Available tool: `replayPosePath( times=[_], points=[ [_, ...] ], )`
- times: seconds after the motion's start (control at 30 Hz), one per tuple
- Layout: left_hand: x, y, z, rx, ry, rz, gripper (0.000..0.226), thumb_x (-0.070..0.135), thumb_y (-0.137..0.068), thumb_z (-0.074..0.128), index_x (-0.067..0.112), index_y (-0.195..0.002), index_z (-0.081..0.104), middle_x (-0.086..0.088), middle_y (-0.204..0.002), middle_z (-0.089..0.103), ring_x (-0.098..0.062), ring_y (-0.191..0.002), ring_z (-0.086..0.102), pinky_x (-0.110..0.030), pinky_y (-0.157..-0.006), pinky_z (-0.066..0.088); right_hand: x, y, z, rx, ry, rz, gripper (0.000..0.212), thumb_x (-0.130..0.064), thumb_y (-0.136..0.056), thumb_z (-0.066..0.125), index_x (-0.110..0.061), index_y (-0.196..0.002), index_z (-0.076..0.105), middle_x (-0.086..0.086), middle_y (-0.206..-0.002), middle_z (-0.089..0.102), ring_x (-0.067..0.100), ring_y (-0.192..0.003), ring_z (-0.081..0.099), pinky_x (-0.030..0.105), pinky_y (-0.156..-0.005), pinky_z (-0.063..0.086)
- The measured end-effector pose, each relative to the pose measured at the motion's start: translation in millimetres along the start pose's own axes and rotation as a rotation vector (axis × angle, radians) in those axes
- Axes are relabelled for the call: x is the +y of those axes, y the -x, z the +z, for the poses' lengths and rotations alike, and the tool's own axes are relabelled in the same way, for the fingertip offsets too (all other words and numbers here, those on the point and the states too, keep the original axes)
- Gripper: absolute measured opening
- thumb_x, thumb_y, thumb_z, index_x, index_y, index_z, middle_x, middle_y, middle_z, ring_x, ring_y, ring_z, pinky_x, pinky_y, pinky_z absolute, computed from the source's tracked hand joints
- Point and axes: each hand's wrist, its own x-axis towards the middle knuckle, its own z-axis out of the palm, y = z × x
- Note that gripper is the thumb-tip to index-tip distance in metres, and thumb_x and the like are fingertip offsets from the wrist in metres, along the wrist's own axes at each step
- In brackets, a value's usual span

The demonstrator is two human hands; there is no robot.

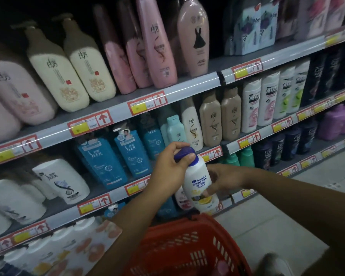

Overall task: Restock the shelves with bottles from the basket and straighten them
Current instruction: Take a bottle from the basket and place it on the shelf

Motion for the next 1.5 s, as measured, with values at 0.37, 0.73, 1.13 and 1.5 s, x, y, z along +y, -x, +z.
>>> replayPosePath(
  times=[0.37, 0.73, 1.13, 1.5],
  points=[
    [-91, -42, 73, -0.179, -0.504, 0.058, 0.033, 0.027, -0.092, 0.067, 0.029, -0.124, 0.061, 0.007, -0.12, 0.065, -0.01, -0.106, 0.057, -0.034, -0.094, 0.05, 72, -42, -26, 0.072, 0.051, 0.063, 0.063, -0.002, -0.076, 0.083, -0.017, -0.131, 0.056, -0.005, -0.114, 0.068, 0.01, -0.1, 0.066, 0.015, -0.072, 0.055],
    [-178, -61, 98, -0.122, -0.385, 0.007, 0.037, 0.019, -0.094, 0.067, 0.018, -0.131, 0.065, 0.0, -0.128, 0.068, -0.009, -0.117, 0.061, -0.039, -0.104, 0.05, 140, -101, -19, 0.23, 0.298, 0.091, 0.057, -0.016, -0.075, 0.085, -0.013, -0.126, 0.06, 0.002, -0.119, 0.063, 0.016, -0.105, 0.058, 0.024, -0.087, 0.045],
    [-216, -81, 95, -0.11, -0.372, -0.044, 0.038, 0.015, -0.093, 0.069, 0.021, -0.131, 0.067, -0.001, -0.128, 0.067, -0.014, -0.118, 0.06, -0.034, -0.108, 0.046, 154, -146, -15, 0.276, 0.348, 0.159, 0.061, -0.013, -0.076, 0.085, -0.017, -0.131, 0.058, 0.004, -0.125, 0.065, 0.021, -0.114, 0.061, 0.031, -0.098, 0.05],
    [-221, -103, 112, -0.073, -0.587, -0.018, 0.031, 0.03, -0.1, 0.058, 0.021, -0.129, 0.063, -0.002, -0.123, 0.067, -0.02, -0.121, 0.058, -0.026, -0.106, 0.038, 165, -162, -15, 0.34, 0.306, 0.302, 0.057, -0.007, -0.09, 0.068, -0.014, -0.141, 0.045, 0.009, -0.126, 0.062, 0.026, -0.114, 0.06, 0.04, -0.1, 0.051]
  ],
)
